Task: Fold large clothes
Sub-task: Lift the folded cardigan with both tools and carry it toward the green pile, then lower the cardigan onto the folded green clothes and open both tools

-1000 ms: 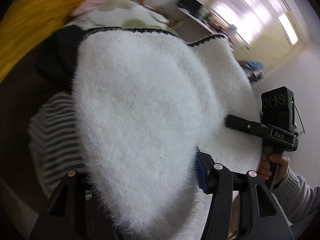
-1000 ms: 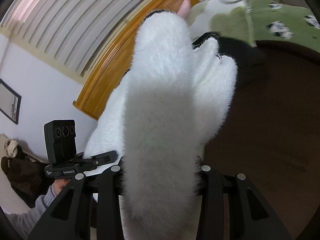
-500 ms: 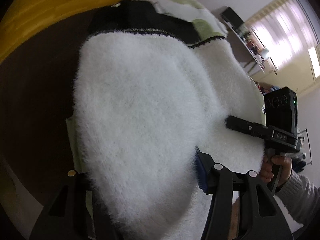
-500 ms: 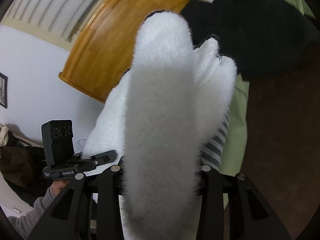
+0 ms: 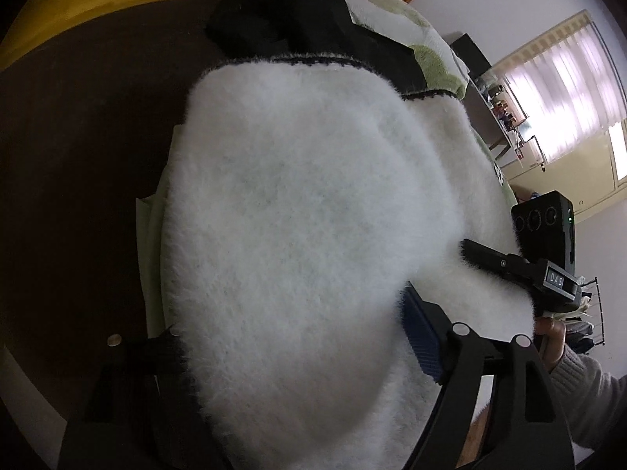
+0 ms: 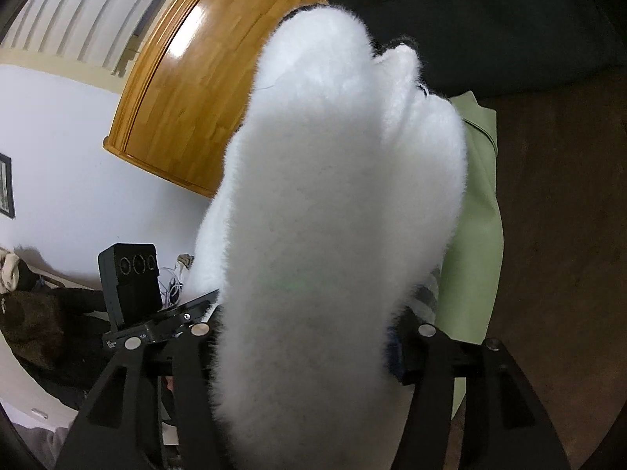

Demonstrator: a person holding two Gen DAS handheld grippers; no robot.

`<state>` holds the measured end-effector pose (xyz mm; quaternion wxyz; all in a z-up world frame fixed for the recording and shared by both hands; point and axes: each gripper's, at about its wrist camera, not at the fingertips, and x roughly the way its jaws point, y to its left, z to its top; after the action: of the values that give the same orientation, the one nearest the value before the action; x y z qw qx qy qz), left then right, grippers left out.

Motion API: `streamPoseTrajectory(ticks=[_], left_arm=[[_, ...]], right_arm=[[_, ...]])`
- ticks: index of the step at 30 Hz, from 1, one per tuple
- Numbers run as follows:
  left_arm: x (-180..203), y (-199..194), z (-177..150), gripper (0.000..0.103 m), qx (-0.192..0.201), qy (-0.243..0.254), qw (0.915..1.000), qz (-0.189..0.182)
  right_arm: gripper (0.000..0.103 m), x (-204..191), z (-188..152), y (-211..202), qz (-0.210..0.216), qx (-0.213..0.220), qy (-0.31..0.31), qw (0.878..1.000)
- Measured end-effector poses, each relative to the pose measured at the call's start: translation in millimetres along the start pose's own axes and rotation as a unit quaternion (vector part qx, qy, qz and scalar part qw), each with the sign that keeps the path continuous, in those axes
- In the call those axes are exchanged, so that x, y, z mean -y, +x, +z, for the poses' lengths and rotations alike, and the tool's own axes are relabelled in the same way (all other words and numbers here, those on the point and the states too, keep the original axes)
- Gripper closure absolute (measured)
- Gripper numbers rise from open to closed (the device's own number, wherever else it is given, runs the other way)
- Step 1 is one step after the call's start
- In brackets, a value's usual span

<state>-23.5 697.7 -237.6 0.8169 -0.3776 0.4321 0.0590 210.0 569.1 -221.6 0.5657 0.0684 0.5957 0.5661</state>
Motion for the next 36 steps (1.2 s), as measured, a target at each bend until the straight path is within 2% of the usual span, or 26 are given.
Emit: streamPoseTrajectory(ticks=[2, 5, 9, 11, 13, 14, 15, 17, 19, 26, 31, 33, 36], left_arm=[[0, 0, 1, 0.026, 0.0, 0.001, 1.0, -0.001], [-1, -4, 1, 0.026, 0.003, 0.002, 1.0, -0.009], [1, -8, 3, 0.019, 0.001, 0.001, 1.0, 0.001], [4, -12, 4, 0.019, 0.002, 0.002, 1.0, 0.009], [8, -17, 3, 0.018, 0.005, 0.008, 0.9997, 0.02], [10, -19, 2, 0.015, 0.006, 0.01, 0.9996, 0.027], [12, -22, 1, 0.005, 0.007, 0.015, 0.9992, 0.037], [18, -28, 0, 0.007, 0.013, 0.026, 0.9971, 0.069], [21, -37, -1, 0.007, 0.029, 0.039, 0.9951, 0.086], [37, -87, -6, 0.007, 0.084, 0.034, 0.9862, 0.139], [75, -131, -22, 0.007, 0.122, 0.047, 0.9772, 0.167], [96, -145, -34, 0.007, 0.138, 0.048, 0.9756, 0.163], [132, -168, -58, 0.007, 0.158, 0.054, 0.9705, 0.174]], right_arm=[[0.046, 2, 1, 0, 0.001, -0.002, 0.0, 1.0], [0.038, -2, 4, 1, -0.004, 0.002, 0.001, 1.0], [0.031, -8, 4, -4, -0.021, 0.005, 0.002, 1.0], [0.023, -15, 5, -4, -0.033, 0.002, -0.007, 0.999], [0.01, -24, 5, -6, -0.051, -0.002, -0.021, 0.999], [0.008, -30, 5, -7, -0.062, -0.002, -0.033, 0.997], [0.006, -34, 5, -8, -0.071, -0.002, -0.042, 0.997], [0.006, -45, 5, -11, -0.1, -0.001, -0.07, 0.993], [0.006, -56, 4, -16, -0.119, 0.007, -0.093, 0.989], [0.006, -90, -5, -42, -0.153, 0.036, -0.14, 0.977], [0.006, -114, -28, -75, -0.18, 0.054, -0.16, 0.969], [0.006, -126, -44, -97, -0.197, 0.073, -0.165, 0.963], [0.006, -139, -69, -129, -0.201, 0.079, -0.159, 0.963]])
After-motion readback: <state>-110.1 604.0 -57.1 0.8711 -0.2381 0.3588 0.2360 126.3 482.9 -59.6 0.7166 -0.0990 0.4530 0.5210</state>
